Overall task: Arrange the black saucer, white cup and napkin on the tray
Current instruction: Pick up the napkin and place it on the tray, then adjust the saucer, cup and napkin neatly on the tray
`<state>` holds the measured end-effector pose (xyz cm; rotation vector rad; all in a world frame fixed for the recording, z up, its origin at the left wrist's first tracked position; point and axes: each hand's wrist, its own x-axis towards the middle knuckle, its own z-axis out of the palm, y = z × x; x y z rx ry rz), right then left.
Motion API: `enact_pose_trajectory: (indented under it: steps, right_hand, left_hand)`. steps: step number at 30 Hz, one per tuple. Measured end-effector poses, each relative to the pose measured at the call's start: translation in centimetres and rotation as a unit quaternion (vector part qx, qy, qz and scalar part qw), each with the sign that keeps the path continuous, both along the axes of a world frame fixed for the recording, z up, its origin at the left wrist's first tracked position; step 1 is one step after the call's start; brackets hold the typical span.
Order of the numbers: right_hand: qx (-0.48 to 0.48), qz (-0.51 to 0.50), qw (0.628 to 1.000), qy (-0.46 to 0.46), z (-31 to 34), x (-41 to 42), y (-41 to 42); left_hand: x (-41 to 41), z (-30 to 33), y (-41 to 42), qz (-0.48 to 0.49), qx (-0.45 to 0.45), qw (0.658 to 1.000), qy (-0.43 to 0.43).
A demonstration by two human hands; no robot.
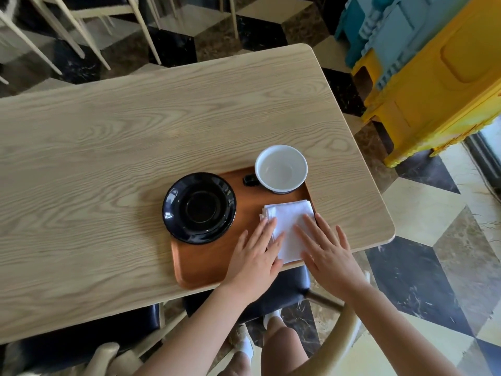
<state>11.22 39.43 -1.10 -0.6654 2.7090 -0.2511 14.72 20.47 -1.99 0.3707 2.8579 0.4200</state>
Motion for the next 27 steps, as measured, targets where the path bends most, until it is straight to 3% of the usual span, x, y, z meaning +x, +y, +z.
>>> enact_pose_trajectory:
  steps: [5, 9, 13, 27]
  right_hand:
    - [-0.026, -0.038, 0.998, 0.041, 1.4, 0.1, -3.4]
    - [-0.063, 0.035, 0.995, 0.071, 2.0, 0.1, -8.0]
    - [-0.088, 0.115, 0.986, 0.079, 1.7, -0.2, -11.7]
    - [-0.088, 0.147, 0.978, 0.115, 0.9, 1.0, -11.5]
  left_hand:
    - [1.1, 1.6, -1.8, 0.029, 0.003, 0.999, 0.025]
    - [2.9, 2.6, -6.1, 0.110, 0.009, 0.992, 0.067]
    - [4.9, 2.3, -10.9, 0.163, -0.058, 0.985, 0.026]
    - [7.9, 2.1, -12.5, 0.132, -0.033, 0.991, -0.006]
